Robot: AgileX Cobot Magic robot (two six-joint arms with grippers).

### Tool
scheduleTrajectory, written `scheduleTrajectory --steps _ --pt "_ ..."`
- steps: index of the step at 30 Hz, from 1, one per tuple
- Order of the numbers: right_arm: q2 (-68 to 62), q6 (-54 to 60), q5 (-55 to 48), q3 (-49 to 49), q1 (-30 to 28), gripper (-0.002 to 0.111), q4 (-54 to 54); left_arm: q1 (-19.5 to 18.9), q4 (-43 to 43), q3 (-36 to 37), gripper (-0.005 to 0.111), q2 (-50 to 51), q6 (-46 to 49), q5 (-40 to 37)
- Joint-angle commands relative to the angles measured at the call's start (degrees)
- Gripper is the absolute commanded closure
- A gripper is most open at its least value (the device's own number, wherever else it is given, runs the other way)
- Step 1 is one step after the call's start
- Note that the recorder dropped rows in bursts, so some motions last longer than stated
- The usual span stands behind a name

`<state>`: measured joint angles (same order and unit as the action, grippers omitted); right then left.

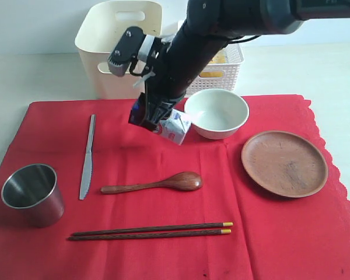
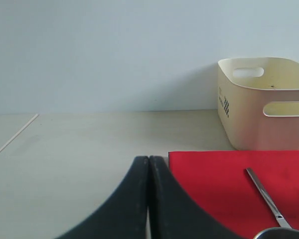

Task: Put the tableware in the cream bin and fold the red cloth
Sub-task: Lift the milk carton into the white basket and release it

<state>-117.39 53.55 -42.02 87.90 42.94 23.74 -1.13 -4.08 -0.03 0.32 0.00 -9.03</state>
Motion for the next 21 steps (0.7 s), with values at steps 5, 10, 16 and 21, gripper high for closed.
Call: scheduleTrajectory --steps 5,10,16,21 --pt "4.8 -0.2 4.1 1.0 -0.1 0.108 1.1 -0.1 -0.1 0.0 0.107 -0.3 0.0 0.2" --pt "5.4 -0.2 4.6 1.0 -0.1 0.108 -0.9 -0.1 -0.1 0.0 0.107 -0.3 0.0 0.2" --pt "5.4 1.3 7.7 1.0 -0.1 0.108 -0.9 -0.1 -0.1 0.0 0.107 -0.3 0.0 0.2" --pt "5.4 -6.0 16.1 1.0 -0.1 0.108 -6.4 -0.1 -0.1 0.0 0.107 -0.3 0.0 0.2"
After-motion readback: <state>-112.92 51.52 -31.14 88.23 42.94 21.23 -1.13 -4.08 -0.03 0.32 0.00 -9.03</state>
